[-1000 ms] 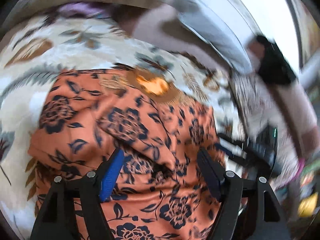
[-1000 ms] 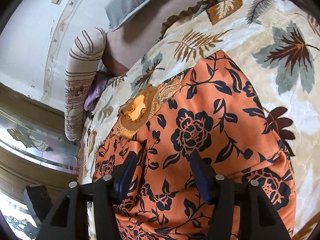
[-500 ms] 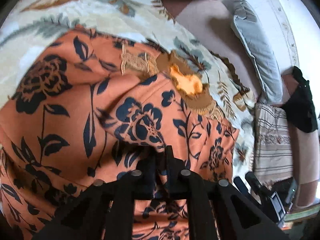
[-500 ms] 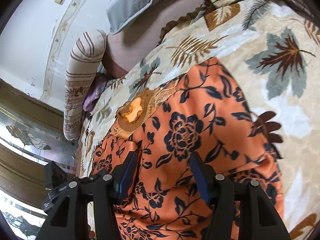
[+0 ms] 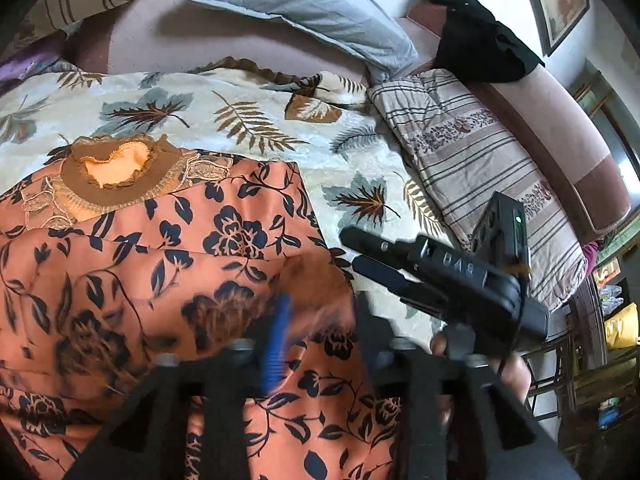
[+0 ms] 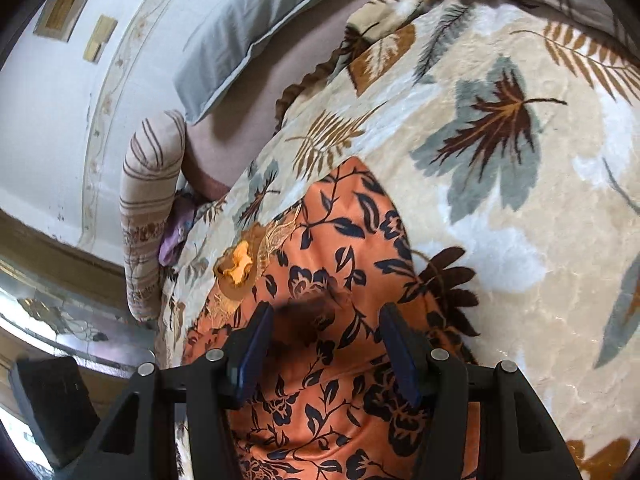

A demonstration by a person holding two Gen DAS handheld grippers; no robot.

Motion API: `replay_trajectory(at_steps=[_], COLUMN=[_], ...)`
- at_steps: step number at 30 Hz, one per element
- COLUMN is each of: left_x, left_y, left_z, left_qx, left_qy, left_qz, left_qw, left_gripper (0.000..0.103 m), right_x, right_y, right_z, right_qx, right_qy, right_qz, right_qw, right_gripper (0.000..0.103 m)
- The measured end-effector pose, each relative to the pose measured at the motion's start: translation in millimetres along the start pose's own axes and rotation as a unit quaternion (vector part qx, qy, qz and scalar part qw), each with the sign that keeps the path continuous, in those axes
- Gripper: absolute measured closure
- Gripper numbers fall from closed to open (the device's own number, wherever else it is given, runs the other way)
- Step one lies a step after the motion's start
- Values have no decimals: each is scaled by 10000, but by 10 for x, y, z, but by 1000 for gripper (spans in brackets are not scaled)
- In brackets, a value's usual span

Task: Fold small clothes

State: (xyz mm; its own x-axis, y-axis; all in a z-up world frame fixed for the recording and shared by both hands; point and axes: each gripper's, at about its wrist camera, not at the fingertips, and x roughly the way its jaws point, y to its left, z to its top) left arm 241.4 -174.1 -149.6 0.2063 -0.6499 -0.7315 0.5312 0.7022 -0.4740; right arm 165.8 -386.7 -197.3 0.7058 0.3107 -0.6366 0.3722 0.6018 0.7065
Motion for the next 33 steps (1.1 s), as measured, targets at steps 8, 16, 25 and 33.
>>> replay_trajectory(at_steps=[8,16,25,33], left_x=[-618,-1186,-951,-1141], left_y=[870,2045,2461,2312], left_z=[-76,-364,-547,-342], left_qx=[-607,-1734,-1698,-1354], left_qy=[-580,-1055,-382,-1124], left_qz=[1047,2330,3156,3133], left_qw=[9910,9511,9328,9332], left_gripper=[51,51,52,53], right_x=[97,537,724,94], right_y=[-65,-11,444,693], right_z=[-12,-123,-306,50], right_qx=[248,73,-1336,-1607], right_qy=[230,635,407,-1288], right_qz=[198,-284,-1067,-697], right_qw=[9992,9976,9844,9761], right_gripper=[36,36,92,93])
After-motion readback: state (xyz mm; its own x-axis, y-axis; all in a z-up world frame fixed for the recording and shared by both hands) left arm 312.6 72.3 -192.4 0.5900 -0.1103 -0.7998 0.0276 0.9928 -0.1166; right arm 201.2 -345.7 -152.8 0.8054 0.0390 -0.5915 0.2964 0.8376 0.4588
